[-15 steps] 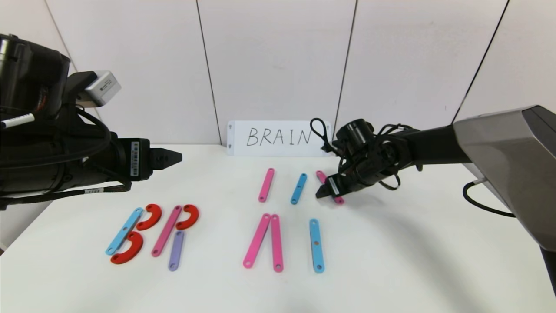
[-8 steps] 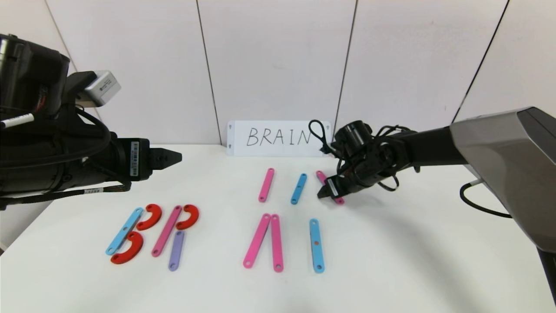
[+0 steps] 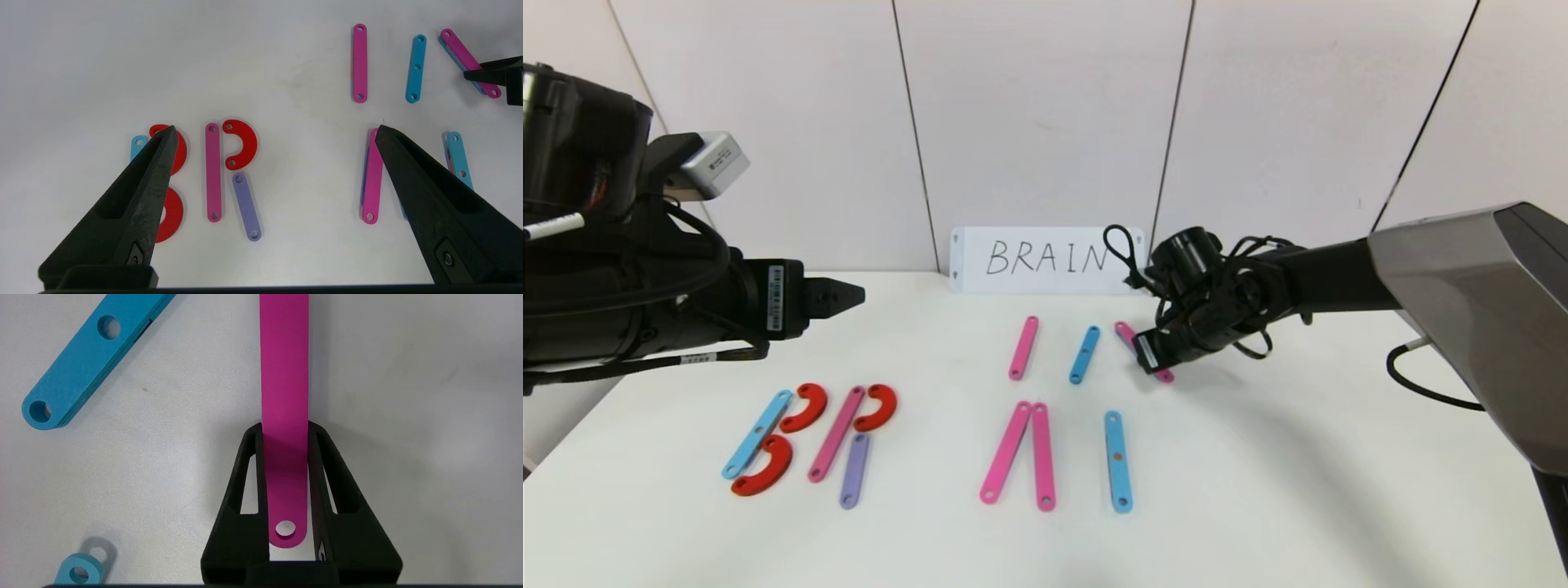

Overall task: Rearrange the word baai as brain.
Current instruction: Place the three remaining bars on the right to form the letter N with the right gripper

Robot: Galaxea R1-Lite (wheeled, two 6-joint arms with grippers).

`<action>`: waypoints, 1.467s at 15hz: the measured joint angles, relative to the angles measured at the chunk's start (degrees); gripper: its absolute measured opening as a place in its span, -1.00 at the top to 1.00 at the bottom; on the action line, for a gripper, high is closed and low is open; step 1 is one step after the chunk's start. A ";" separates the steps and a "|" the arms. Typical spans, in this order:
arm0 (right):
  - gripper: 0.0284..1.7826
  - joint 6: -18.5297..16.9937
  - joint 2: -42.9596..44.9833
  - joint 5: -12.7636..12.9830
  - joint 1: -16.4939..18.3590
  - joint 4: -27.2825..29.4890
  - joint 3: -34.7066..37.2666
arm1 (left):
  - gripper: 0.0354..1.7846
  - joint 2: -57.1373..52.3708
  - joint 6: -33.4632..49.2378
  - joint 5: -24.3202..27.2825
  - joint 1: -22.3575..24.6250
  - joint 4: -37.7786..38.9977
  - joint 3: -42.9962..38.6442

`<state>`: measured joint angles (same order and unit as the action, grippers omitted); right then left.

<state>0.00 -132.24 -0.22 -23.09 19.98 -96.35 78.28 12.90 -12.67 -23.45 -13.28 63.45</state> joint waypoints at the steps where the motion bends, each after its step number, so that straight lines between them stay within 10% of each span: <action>1: 0.68 -0.24 0.18 0.00 0.02 0.41 0.02 | -0.89 -0.02 0.02 0.02 0.00 -0.02 0.00; 10: 0.68 -4.90 9.64 7.63 -0.15 7.36 5.32 | -0.89 -0.72 0.02 0.10 0.00 -0.09 0.09; 16: 0.68 -19.13 23.10 17.14 -8.00 8.07 19.48 | -0.89 -1.60 0.02 0.35 0.00 -0.20 0.09; 22: 0.68 -29.99 24.44 18.26 -13.29 7.83 25.86 | -0.89 -2.07 -0.09 1.34 0.00 -0.34 0.16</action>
<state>-29.99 -107.80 18.04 -36.38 27.81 -70.50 76.20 12.81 -11.33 -23.45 -13.62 63.61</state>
